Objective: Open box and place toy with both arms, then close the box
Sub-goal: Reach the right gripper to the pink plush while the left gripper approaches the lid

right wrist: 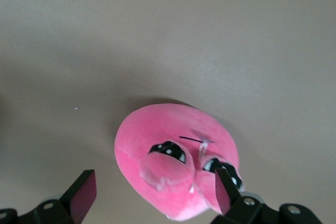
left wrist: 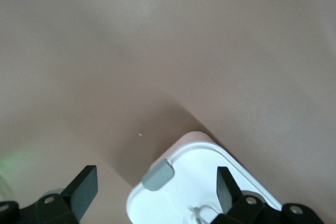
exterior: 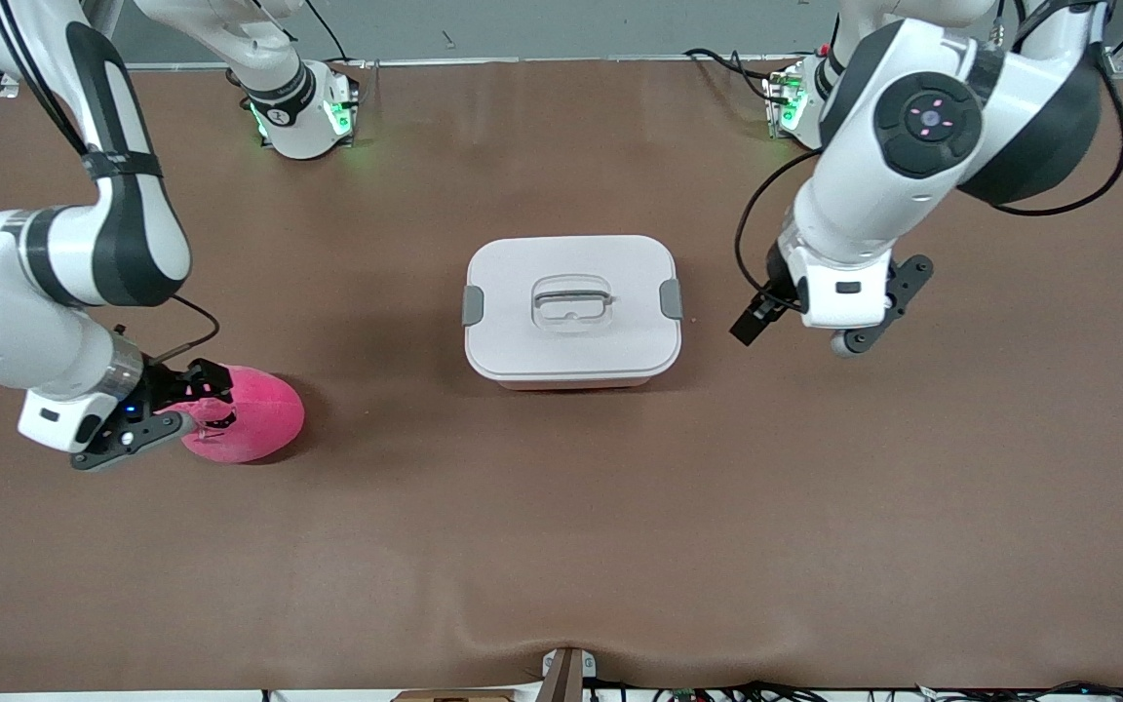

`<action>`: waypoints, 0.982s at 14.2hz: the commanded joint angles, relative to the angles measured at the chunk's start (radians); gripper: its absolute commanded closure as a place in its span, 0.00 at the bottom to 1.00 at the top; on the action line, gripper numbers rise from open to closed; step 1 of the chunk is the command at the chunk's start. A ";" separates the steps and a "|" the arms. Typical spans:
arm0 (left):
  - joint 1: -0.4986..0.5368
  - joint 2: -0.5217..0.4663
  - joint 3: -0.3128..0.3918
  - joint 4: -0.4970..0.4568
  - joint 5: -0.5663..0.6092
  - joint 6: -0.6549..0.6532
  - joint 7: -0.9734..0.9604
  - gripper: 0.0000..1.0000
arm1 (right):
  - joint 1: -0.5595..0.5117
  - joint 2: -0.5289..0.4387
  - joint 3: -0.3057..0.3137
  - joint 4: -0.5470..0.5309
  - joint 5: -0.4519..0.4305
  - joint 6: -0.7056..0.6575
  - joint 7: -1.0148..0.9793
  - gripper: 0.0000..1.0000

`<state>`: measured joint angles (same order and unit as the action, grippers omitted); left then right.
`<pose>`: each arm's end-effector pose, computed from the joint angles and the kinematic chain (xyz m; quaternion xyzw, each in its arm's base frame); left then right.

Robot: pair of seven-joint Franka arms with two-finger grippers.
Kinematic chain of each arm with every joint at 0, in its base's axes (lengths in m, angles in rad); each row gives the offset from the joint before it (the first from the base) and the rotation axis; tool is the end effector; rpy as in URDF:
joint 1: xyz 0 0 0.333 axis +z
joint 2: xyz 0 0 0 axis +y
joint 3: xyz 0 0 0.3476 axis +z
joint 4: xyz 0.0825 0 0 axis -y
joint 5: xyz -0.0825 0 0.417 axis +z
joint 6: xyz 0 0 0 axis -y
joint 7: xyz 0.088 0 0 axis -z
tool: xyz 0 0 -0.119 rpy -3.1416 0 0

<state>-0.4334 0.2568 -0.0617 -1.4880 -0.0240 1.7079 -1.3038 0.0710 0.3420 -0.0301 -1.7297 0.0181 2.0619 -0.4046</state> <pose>0.5962 -0.3197 0.5355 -0.9180 -0.3958 0.0268 0.0020 0.6858 0.0309 0.3852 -0.9760 -0.2175 0.0042 0.0037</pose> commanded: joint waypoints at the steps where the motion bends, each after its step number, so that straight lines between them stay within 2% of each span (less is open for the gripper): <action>1: -0.031 0.032 0.006 0.028 -0.014 0.025 -0.075 0.00 | 0.007 0.000 -0.005 -0.036 -0.012 0.032 -0.017 0.00; 9: -0.128 0.081 0.006 0.034 -0.016 0.079 -0.337 0.00 | 0.001 0.044 -0.007 -0.074 -0.061 0.076 -0.019 0.00; 12: -0.165 0.119 0.006 0.071 -0.016 0.081 -0.483 0.00 | -0.002 0.058 -0.005 -0.074 -0.067 0.086 -0.023 0.00; 13: -0.179 0.124 0.006 0.072 -0.016 0.090 -0.526 0.00 | -0.002 0.058 -0.005 -0.076 -0.067 0.081 -0.036 0.23; 14: -0.194 0.128 0.006 0.071 -0.016 0.101 -0.569 0.00 | 0.000 0.058 -0.005 -0.076 -0.067 0.078 -0.043 0.60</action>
<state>-0.5969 0.3561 -0.0627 -1.4570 -0.0240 1.8014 -1.7957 0.0744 0.4025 -0.0372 -1.8018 -0.0274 2.1426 -0.4285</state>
